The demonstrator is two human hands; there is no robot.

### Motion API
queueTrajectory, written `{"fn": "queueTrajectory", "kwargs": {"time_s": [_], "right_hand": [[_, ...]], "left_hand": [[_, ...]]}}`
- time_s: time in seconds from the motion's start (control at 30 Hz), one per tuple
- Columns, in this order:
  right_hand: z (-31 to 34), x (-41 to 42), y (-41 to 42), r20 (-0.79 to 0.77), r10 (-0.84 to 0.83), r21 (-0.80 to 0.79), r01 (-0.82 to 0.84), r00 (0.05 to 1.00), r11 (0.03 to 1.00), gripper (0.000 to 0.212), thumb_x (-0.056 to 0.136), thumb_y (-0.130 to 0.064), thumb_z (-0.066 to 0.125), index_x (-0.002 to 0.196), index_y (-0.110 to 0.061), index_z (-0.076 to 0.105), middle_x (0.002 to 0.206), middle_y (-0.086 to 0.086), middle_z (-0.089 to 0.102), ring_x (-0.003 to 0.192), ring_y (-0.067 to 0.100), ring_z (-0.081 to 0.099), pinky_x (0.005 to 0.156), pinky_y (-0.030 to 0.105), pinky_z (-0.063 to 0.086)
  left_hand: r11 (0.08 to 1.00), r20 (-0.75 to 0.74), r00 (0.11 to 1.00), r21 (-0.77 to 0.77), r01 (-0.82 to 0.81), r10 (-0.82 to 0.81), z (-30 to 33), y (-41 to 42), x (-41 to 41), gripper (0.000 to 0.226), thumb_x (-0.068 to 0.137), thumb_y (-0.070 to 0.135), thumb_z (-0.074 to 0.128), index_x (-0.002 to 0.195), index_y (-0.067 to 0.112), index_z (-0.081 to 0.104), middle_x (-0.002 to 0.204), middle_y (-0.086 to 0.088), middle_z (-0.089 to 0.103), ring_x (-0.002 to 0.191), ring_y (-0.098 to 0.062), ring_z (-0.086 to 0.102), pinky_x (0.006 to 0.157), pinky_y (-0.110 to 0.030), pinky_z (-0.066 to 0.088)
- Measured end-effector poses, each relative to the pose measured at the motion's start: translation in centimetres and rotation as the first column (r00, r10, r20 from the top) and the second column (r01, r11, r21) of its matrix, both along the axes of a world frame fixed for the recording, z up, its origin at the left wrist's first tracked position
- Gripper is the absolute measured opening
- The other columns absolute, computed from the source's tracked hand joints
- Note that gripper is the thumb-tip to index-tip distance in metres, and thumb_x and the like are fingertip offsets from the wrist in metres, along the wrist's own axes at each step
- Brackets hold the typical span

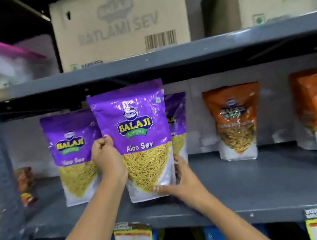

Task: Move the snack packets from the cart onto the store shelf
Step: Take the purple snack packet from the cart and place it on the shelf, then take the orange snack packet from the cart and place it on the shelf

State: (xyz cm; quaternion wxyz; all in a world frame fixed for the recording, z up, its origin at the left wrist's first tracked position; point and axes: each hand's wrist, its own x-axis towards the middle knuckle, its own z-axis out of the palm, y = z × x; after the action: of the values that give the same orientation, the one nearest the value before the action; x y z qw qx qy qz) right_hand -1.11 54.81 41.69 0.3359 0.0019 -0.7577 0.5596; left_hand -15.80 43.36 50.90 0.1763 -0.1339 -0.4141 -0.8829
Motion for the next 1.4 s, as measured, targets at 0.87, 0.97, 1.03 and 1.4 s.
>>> {"fn": "queueTrajectory", "kwargs": {"time_s": [0.87, 0.97, 1.03, 1.4], "right_hand": [[-1.6, -4.7, 1.5, 0.184, -0.157, 0.087, 0.143, 0.970, 0.986, 0.077, 0.079, -0.023, 0.077, 0.139, -0.034, 0.030, 0.136, -0.009, 0.055, 0.123, 0.015, 0.056, 0.100, 0.028, 0.047], [-0.6, -3.7, 0.8, 0.126, -0.208, 0.089, 0.198, 0.970, 0.976, 0.078, 0.080, -0.016, 0.077, 0.141, -0.027, 0.030, 0.128, -0.015, 0.049, 0.121, 0.007, 0.047, 0.093, 0.016, 0.037], [-0.5, -3.3, 0.2, 0.017, -0.327, 0.051, 0.326, 0.945, 0.944, 0.073, 0.082, -0.015, 0.074, 0.143, -0.019, 0.034, 0.138, -0.007, 0.048, 0.128, 0.013, 0.046, 0.102, 0.022, 0.038], [-8.0, -4.6, -19.0, -0.048, 0.261, 0.011, -0.261, 0.964, 0.965, 0.023, 0.091, -0.004, 0.060, 0.107, -0.020, 0.064, 0.103, -0.003, 0.068, 0.096, 0.006, 0.064, 0.077, 0.011, 0.048]], "left_hand": [[0.867, 0.270, 0.899, -0.275, 0.414, -0.344, -8.3, 3.2, -5.0, 0.050, 0.090, 0.056, 0.043, 0.109, 0.019, 0.070, 0.113, -0.006, 0.072, 0.105, -0.023, 0.066, 0.099, -0.041, 0.049], [0.844, 0.309, 0.868, -0.259, 0.470, -0.388, -8.3, 1.3, -4.7, 0.053, 0.096, 0.051, 0.036, 0.121, 0.012, 0.061, 0.122, -0.011, 0.064, 0.103, -0.026, 0.063, 0.089, -0.037, 0.048], [0.841, 0.267, 0.889, -0.308, 0.445, -0.373, -8.4, -1.3, -3.9, 0.052, 0.097, 0.052, 0.030, 0.120, 0.015, 0.058, 0.124, -0.007, 0.063, 0.111, -0.023, 0.060, 0.093, -0.037, 0.044], [0.951, 0.316, 0.919, -0.121, 0.285, -0.235, -17.8, -26.4, 2.8, 0.049, 0.093, 0.052, 0.034, 0.092, 0.013, 0.064, 0.105, -0.014, 0.075, 0.102, -0.033, 0.070, 0.086, -0.046, 0.057]]}}
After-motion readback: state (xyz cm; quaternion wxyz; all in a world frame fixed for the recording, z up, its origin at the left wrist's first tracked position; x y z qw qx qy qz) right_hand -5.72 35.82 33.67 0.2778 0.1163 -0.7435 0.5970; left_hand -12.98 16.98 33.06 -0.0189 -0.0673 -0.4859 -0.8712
